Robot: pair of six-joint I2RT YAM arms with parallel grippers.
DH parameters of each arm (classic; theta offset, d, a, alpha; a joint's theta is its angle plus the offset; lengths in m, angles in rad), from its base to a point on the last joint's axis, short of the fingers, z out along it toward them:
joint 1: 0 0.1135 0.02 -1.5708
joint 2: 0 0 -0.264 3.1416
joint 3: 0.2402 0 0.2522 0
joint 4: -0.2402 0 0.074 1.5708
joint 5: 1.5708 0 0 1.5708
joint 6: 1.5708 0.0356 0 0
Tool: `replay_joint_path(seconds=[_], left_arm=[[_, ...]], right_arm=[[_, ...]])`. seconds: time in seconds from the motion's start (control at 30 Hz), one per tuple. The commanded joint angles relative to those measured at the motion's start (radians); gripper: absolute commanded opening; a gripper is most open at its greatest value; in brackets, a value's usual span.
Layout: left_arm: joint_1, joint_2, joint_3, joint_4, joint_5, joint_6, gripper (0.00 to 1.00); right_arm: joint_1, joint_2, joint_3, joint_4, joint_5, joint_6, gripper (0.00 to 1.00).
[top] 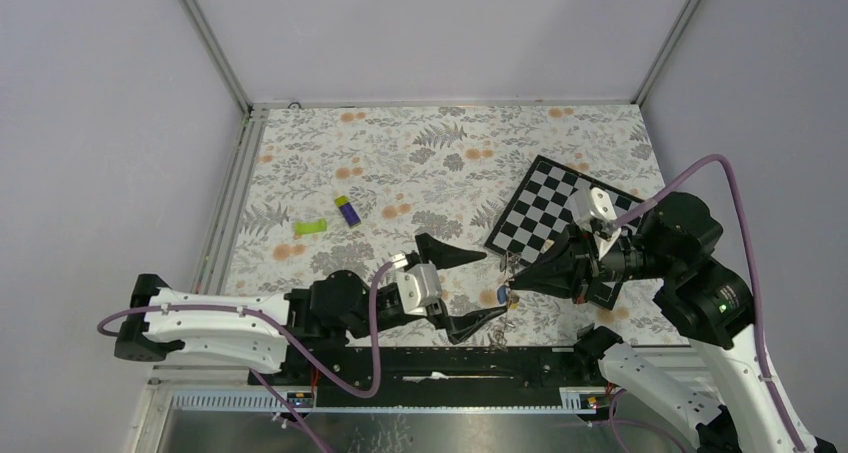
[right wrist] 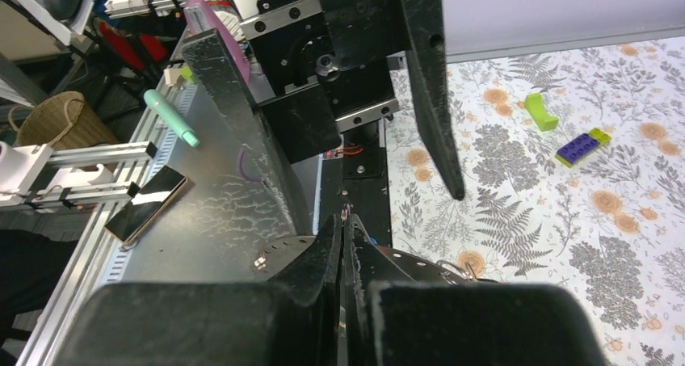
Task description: Remove the keys from the keyring
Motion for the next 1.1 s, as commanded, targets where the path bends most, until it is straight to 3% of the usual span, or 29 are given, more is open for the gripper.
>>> replay_joint_path(seconds=[0.0,0.2,0.37,0.47,0.63,0.7,0.87,1.07], left_arm=[[-0.006,0.038,0.061,0.103,-0.035,0.055,0.88],[-0.005,0.068,0.066,0.146,-0.03,0.06,0.86],[-0.006,0.089,0.078,0.161,-0.014,0.057,0.78],[-0.006,0.101,0.085,0.175,0.001,0.045,0.69],[-0.006,0.118,0.103,0.169,0.026,0.022,0.44],[-0.005,0.117,0.105,0.16,0.021,0.017,0.48],[-0.006,0.094,0.091,0.146,-0.008,0.015,0.73],[-0.006,0.063,0.083,0.113,-0.021,0.012,0.79]], right_arm=[[0.003,0.002,0.046,0.064,-0.082,0.058,0.0],[0.003,-0.006,0.036,0.105,-0.134,0.109,0.0],[0.003,-0.013,0.027,0.134,-0.147,0.142,0.0],[0.004,-0.013,0.018,0.135,-0.148,0.144,0.0],[0.003,-0.019,0.005,0.136,-0.14,0.142,0.0],[0.003,-0.02,0.004,0.128,-0.135,0.134,0.0],[0.003,-0.022,0.011,0.09,-0.11,0.1,0.0],[0.003,-0.031,0.012,0.074,-0.051,0.066,0.0]])
